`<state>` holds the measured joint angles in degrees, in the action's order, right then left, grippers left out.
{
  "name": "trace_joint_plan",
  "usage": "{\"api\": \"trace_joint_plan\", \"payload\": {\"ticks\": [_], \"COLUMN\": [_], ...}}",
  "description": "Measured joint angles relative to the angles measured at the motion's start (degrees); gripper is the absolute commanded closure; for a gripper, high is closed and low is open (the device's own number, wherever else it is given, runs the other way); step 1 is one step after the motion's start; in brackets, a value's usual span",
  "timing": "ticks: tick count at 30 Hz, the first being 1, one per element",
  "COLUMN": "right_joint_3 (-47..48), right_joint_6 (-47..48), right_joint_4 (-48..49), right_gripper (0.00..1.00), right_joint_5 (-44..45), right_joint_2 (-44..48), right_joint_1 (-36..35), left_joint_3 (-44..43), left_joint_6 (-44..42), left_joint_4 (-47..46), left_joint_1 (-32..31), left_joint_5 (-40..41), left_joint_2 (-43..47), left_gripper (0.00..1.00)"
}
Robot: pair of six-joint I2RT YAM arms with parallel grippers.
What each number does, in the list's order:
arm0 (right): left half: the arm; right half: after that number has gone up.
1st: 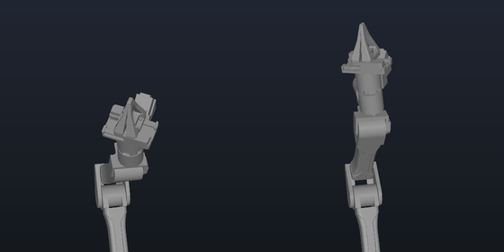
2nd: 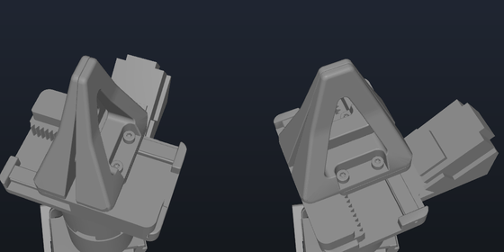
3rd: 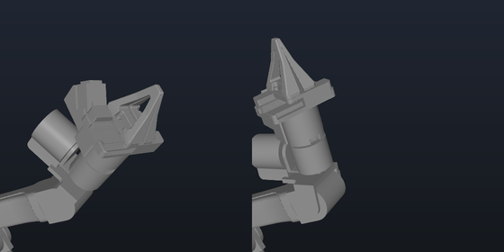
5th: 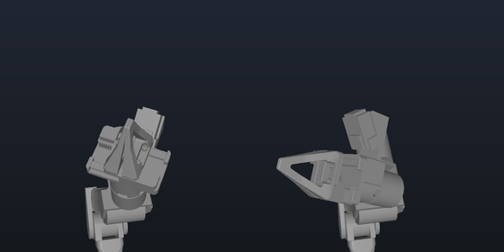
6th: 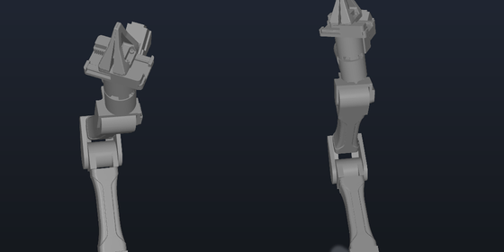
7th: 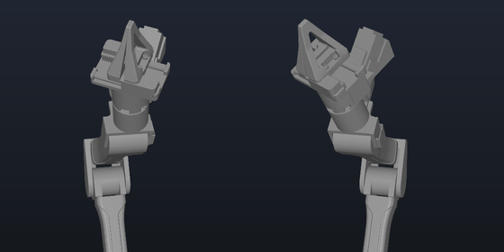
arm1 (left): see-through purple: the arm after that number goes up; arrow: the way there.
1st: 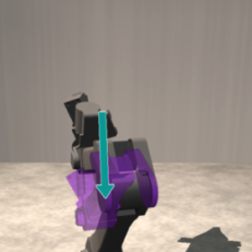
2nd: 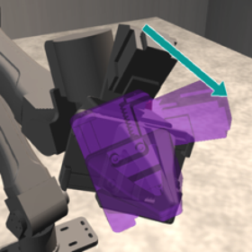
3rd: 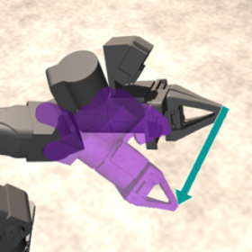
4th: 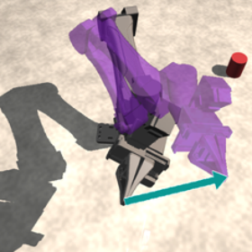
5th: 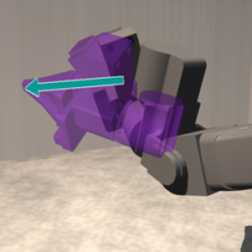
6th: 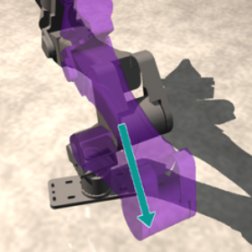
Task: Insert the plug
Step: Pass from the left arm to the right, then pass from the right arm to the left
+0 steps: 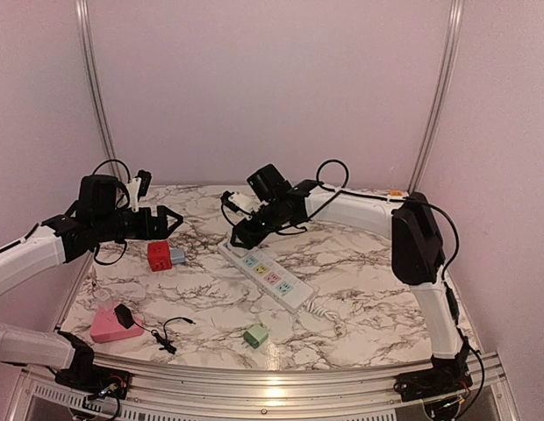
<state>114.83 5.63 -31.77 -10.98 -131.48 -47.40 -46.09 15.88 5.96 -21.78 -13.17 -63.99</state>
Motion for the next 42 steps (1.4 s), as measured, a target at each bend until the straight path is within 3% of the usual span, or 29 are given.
{"api": "trace_joint_plan", "payload": {"ticks": [7,15,25,31,37,42], "right_joint_3": [-0.3,-11.2,-24.5,-35.7,-45.4,-45.4], "right_joint_6": [-1.3,2.0,13.9,28.4,41.7,47.7], "right_joint_4": [-1.8,-0.2,10.2,14.9,23.0,26.8], "right_gripper": [0.82,0.8,0.77,0.78,0.68,0.78], "right_joint_5": [-4.1,-23.1,-44.2,-49.4,-50.3,-49.7], "right_joint_2": [0.5,13.6,29.5,37.1,46.2,46.4], "right_joint_1": [0.0,0.0,-0.1,-0.9,-1.2,-1.3], "left_joint_3": [0.0,0.1,0.7,-1.1,-4.5,-7.4], "left_joint_6": [0.0,0.0,-0.4,0.2,1.9,2.7], "left_joint_4": [-1.4,-6.2,-12.7,-13.7,-14.7,-14.7], "left_joint_1": [0.2,-0.6,-6.1,-9.7,-11.6,-14.1], "left_joint_5": [-4.3,-16.5,-31.7,-37.9,-43.4,-46.8], "left_joint_2": [-0.1,1.1,2.4,0.5,-6.4,-10.2], "left_gripper": [0.01,0.01,0.01,0.01,0.01,0.01]}}
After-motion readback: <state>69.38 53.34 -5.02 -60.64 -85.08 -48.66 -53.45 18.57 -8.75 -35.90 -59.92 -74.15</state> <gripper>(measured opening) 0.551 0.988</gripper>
